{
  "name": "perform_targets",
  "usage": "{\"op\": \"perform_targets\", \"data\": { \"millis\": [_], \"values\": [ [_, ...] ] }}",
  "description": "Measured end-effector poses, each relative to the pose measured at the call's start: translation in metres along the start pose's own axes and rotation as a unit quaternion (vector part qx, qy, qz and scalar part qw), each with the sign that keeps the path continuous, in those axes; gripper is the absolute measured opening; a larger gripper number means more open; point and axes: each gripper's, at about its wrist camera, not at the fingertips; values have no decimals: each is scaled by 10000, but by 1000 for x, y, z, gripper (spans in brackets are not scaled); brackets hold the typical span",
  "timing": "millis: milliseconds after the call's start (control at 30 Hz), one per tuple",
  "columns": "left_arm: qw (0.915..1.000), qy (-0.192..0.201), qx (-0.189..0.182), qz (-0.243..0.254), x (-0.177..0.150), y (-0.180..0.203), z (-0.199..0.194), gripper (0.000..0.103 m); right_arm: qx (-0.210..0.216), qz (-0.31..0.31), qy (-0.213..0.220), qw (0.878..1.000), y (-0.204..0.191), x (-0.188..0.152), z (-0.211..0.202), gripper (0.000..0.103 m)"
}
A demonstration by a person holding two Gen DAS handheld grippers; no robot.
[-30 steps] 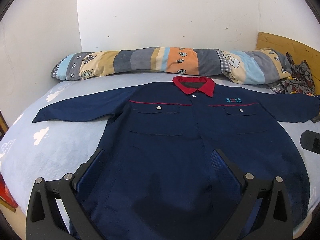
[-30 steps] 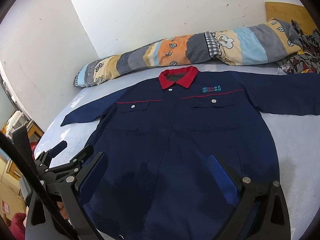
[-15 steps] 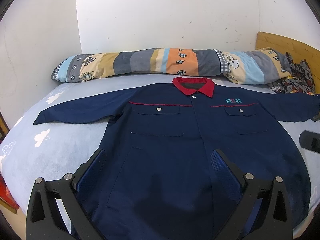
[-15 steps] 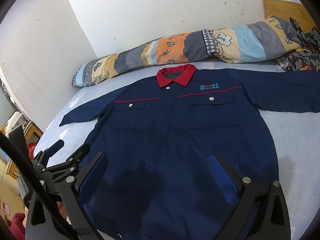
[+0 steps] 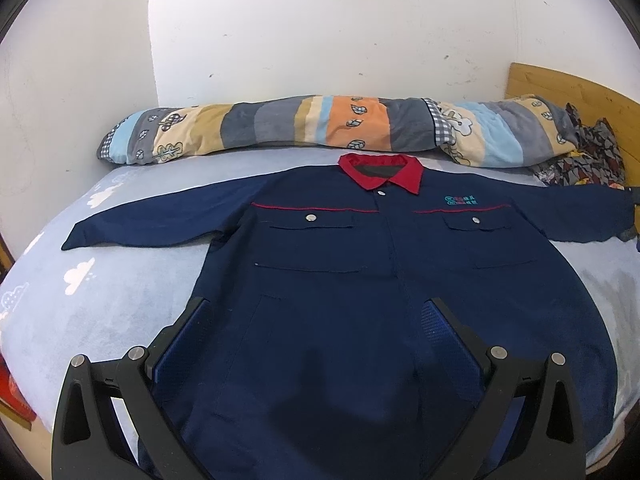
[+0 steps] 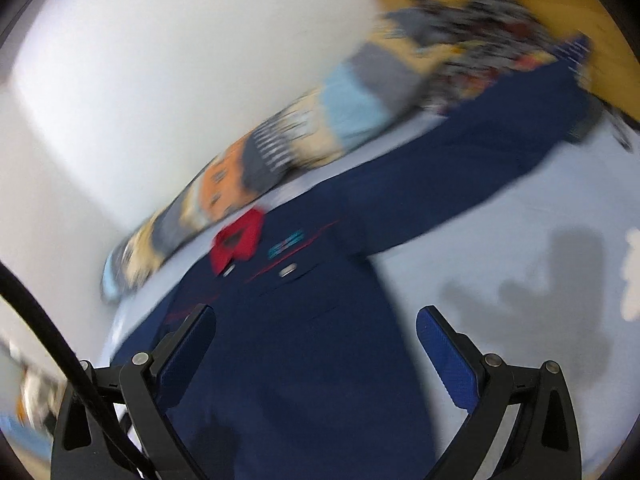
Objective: Fold large clothes
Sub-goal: 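Reach the right tool to the sleeve cuff and close on it, then lift the gripped sleeve up off the bed with the right tool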
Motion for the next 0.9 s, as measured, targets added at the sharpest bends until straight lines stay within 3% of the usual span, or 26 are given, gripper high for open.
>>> {"op": "perform_targets", "data": {
  "millis": [267,467,667,900],
  "values": [
    [9997,-24,-70,216,-3,7,1,103,74,1301,647,9894,128,53,-33,98],
    [9994,-178,-249,170,-2,13,10,103,282,2364,937,9667,235,86,-25,83],
    [9978,-327,-337,473,-3,35,26,103,452,2733,1099,9546,281,130,13,83],
    [9953,-497,-524,645,-5,54,40,103,231,2754,1221,9533,304,169,55,83]
  ]
}}
Point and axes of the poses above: each gripper's, at about its wrist camera, not at the fingertips, and z roughly the way its jaws point, y to its right, x to its top, and after that the axes turned 2 degrees about z, right-handed
